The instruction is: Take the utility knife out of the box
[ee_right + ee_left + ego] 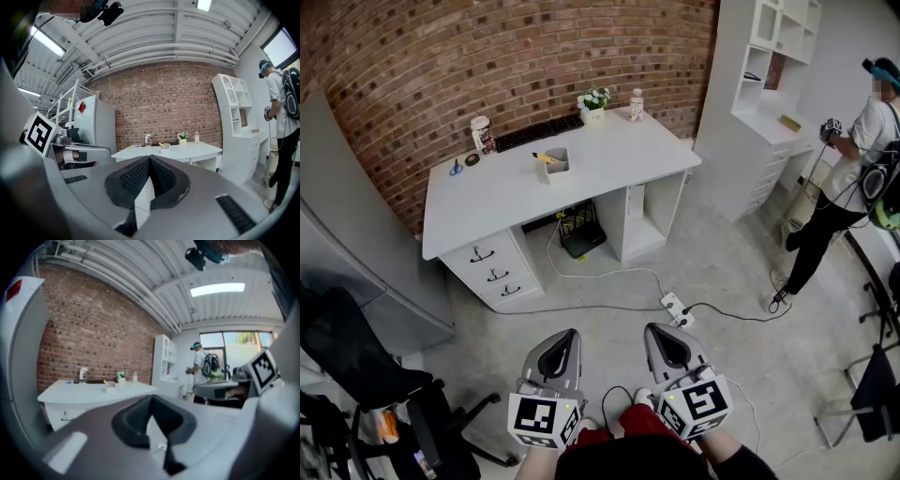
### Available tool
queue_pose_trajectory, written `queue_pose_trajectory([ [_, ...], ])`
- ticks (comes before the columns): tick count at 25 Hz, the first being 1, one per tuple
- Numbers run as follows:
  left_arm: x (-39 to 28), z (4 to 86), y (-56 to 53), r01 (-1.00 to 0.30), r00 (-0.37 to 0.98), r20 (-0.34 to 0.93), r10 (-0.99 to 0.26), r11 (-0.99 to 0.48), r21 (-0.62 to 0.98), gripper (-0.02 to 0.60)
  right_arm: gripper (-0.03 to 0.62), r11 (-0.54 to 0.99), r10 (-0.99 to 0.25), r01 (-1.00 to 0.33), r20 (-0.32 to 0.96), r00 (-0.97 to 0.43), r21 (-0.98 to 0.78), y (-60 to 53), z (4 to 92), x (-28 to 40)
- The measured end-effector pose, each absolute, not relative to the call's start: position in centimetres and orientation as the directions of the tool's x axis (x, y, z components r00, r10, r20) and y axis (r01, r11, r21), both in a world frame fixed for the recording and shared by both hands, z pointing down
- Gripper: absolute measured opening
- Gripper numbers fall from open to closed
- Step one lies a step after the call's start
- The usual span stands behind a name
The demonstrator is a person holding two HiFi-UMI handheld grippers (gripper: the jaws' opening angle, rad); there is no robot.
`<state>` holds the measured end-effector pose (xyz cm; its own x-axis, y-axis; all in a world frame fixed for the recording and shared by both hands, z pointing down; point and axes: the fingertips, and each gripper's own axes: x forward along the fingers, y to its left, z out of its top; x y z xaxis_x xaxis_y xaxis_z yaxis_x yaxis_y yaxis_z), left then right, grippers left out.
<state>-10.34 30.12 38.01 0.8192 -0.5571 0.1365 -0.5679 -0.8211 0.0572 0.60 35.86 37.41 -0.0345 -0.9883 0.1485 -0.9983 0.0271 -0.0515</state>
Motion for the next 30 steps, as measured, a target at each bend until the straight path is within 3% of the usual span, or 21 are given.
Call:
queue_pose_trajectory([
  [30,0.7,39.3,26.1,-0.676,0.732,0.177,-0.658,-0.734,0.066,0.003,0.008,0.136,-0.982,-0.988,0.122,-0.145,-0.079,30.4,37.8,12.0],
])
